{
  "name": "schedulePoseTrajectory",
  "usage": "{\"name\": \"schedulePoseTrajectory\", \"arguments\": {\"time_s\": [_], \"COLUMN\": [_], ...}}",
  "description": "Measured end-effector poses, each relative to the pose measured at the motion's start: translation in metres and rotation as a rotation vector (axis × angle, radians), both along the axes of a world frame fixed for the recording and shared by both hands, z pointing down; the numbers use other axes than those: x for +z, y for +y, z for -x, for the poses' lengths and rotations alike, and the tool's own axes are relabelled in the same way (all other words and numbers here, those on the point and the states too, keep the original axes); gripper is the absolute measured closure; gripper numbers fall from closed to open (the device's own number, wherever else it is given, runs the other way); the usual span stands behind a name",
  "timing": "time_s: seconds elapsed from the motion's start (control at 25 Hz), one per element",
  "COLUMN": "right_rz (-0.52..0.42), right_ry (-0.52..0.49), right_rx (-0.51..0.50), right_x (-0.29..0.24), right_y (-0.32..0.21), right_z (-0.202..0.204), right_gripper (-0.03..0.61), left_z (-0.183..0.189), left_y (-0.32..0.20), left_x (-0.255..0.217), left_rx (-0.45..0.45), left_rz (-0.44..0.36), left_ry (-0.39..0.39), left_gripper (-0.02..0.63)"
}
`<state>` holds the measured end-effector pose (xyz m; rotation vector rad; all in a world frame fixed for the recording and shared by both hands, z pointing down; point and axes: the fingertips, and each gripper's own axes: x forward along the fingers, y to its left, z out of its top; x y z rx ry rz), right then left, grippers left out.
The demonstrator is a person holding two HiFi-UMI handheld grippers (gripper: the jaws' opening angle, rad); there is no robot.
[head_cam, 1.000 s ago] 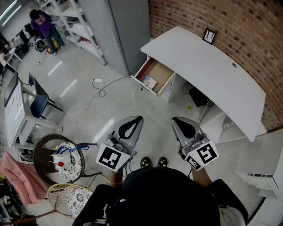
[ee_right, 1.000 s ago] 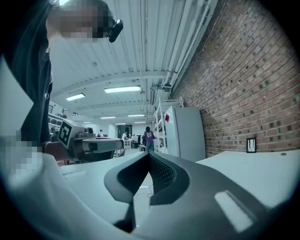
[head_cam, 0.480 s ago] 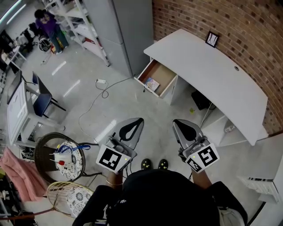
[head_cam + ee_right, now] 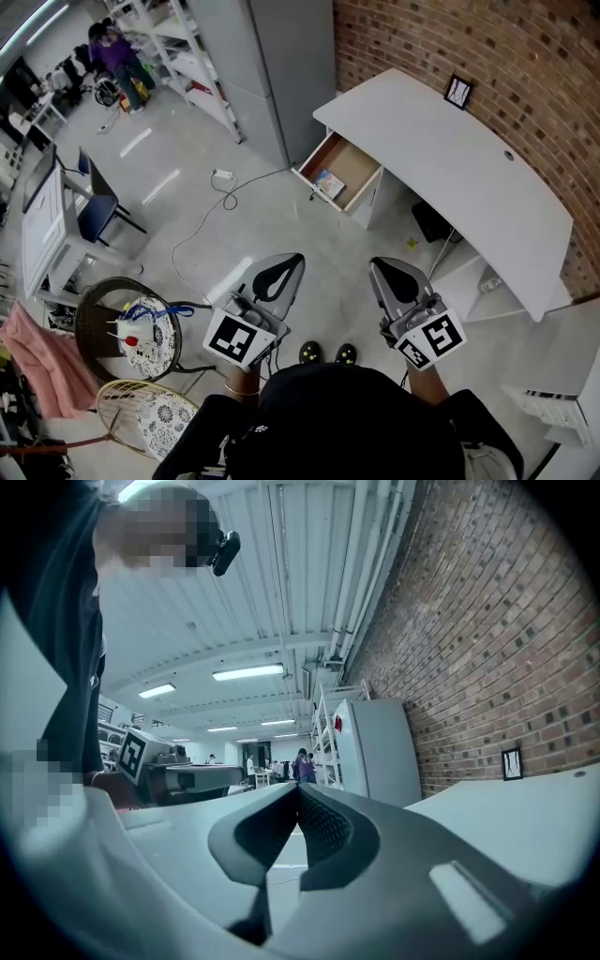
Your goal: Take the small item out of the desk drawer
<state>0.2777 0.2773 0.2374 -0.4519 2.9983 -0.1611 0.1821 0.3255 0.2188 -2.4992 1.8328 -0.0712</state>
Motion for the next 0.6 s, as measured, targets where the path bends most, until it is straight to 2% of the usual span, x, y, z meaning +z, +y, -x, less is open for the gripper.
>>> {"name": "schedulePoseTrajectory", "arguments": {"time_s": [0.6], "right_rz": [0.013], "right_ry": [-0.025], "right_rx": [-0.074], "right_x": [0.005], "right_y": [-0.005], "right_z": [-0.012], "right_gripper": [0.566], "left_z": [-0.014], "left_y": [0.003], "left_x": [0.002], "left_rx": [-0.074], "left_rz": [0.003], "left_ry": [0.008], "left_gripper": [0.625]}}
